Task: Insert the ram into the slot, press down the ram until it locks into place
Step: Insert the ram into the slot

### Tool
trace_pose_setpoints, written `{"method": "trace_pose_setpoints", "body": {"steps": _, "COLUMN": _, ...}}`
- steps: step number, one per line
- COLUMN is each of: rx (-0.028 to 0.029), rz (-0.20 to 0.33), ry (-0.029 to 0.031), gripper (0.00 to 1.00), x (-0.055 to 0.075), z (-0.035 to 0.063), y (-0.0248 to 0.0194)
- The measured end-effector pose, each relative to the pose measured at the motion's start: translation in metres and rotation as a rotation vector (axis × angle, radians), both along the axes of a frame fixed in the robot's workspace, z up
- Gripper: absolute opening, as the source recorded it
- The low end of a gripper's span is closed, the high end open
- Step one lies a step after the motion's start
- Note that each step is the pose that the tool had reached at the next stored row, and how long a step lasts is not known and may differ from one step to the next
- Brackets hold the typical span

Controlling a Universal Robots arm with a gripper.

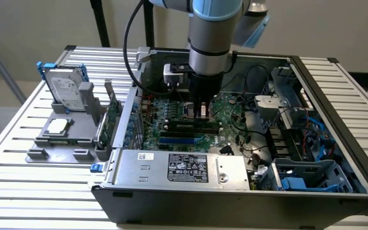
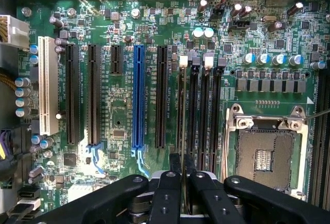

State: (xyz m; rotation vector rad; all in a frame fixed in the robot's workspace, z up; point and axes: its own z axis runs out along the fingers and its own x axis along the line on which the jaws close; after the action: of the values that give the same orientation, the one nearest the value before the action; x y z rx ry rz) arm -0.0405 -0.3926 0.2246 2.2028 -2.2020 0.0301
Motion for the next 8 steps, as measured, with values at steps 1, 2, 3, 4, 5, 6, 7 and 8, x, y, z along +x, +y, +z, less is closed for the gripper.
{"method": "trace_pose_setpoints", "body": {"steps": 1, "rx": 0.0001, "rz": 0.0, "ry": 0.0, "gripper": 0.13, "x": 0.0, "z": -0.0002, "y": 0.0}}
{"method": "trace_pose_setpoints", "body": {"steps": 2, "rx": 0.0001, "rz": 0.0, "ry": 0.0, "gripper": 0.13, "x": 0.0, "z": -0.0005, "y": 0.0}}
{"method": "trace_pose_setpoints", "body": {"steps": 3, "rx": 0.0, "rz": 0.0, "ry": 0.0001, "gripper": 0.13, "x": 0.0, "z": -0.0006, "y": 0.0}}
{"method": "trace_pose_setpoints", "body": {"steps": 4, "rx": -0.0001, "rz": 0.0, "ry": 0.0001, "gripper": 0.13, "x": 0.0, "z": -0.0008, "y": 0.0}}
{"method": "trace_pose_setpoints", "body": {"steps": 5, "rx": -0.0002, "rz": 0.0, "ry": 0.0001, "gripper": 0.15, "x": -0.0001, "z": -0.0008, "y": 0.0}}
{"method": "trace_pose_setpoints", "body": {"steps": 6, "rx": -0.0002, "rz": 0.0, "ry": 0.0002, "gripper": 0.15, "x": 0.0, "z": -0.0008, "y": 0.0}}
{"method": "trace_pose_setpoints", "body": {"steps": 7, "rx": -0.0002, "rz": 0.0, "ry": 0.0001, "gripper": 0.21, "x": -0.0001, "z": -0.0006, "y": 0.0}}
{"method": "trace_pose_setpoints", "body": {"steps": 8, "rx": 0.0001, "rz": 0.0, "ry": 0.0002, "gripper": 0.21, "x": -0.0001, "z": 0.0009, "y": 0.0}}
